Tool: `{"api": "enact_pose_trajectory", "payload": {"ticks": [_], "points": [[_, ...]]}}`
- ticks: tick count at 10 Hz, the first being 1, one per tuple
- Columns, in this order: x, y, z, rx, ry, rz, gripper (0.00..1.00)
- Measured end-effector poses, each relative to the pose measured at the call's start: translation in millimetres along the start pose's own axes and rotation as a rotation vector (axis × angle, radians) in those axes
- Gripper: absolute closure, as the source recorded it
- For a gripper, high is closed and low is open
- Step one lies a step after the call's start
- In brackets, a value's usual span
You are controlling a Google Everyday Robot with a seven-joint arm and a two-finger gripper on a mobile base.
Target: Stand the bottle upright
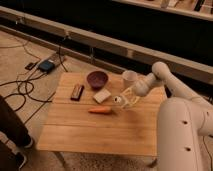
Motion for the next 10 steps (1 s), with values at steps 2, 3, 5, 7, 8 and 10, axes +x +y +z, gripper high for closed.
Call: {"api": "enact_pose_trajectory", "payload": {"ticks": [2,3,5,7,8,10], "points": [[11.5,0.5,-12.7,-0.113,0.173,0.053,1.0],[8.0,-3.6,-17.4,-0.153,0.234,0.079,1.0],[-10.2,-17.2,-20.7,-0.198,0.301,0.131,1.0],[-28.3,-28.2,-18.0,-0.202,0.311,0.162,1.0],[-34.6,-31.3,-17.1,-0.201,0.31,0.17,1.0],[-43.6,-35.7,-22.0,-0.212,0.3,0.179,1.0]]}}
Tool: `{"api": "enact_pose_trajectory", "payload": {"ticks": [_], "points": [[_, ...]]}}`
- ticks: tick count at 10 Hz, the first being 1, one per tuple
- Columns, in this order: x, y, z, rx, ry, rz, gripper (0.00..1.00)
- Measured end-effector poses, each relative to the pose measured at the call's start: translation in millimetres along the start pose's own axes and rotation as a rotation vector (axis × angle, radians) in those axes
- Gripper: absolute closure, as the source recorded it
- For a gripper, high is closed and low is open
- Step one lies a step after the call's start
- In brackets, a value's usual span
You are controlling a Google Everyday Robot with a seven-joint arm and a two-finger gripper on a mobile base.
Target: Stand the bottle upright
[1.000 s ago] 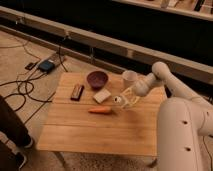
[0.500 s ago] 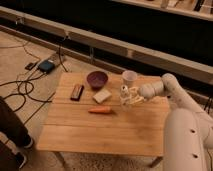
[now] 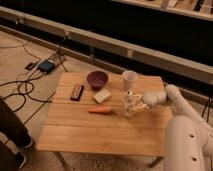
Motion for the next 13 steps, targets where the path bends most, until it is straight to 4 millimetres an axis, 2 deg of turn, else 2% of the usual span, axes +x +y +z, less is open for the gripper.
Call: {"api": "enact_pose_trajectory", "payload": {"ticks": [4,7,10,11,13], "points": [[-5.0,-2.9,-14.3,-0.038,0.012,0.004,1.0],[-7.5,-3.8,-17.1,-0.065,0.042,-0.022,0.99],[-12.7,-5.2,-19.0,-0.083,0.048,-0.045,0.71],[-14.8,-6.5,-18.7,-0.081,0.043,-0.049,0.55],[-15.6,-7.7,-18.8,-0.077,0.035,-0.053,0.36]]}}
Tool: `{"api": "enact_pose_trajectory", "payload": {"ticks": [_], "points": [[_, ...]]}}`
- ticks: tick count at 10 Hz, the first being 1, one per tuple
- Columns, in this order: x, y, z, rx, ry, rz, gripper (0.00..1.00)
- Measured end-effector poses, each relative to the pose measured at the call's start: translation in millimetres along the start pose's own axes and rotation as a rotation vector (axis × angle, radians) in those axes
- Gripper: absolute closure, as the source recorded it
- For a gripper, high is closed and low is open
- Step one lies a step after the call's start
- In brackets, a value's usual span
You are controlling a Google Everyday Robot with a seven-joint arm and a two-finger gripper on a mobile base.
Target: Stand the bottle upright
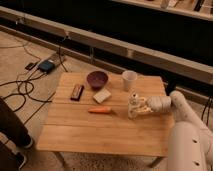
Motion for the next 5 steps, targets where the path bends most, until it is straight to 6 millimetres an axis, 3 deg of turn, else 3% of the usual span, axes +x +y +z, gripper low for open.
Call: {"api": "enact_pose_trajectory", "payload": {"ticks": [1,2,5], "points": [[0.2,0.1,-0.2,-0.001,-0.002,-0.001,0.24],[0.3,0.1,0.0,-0.002,-0.001,0.0,0.21],[0.4,0.5,1.4,-0.006,0.004,0.002,0.2]]}}
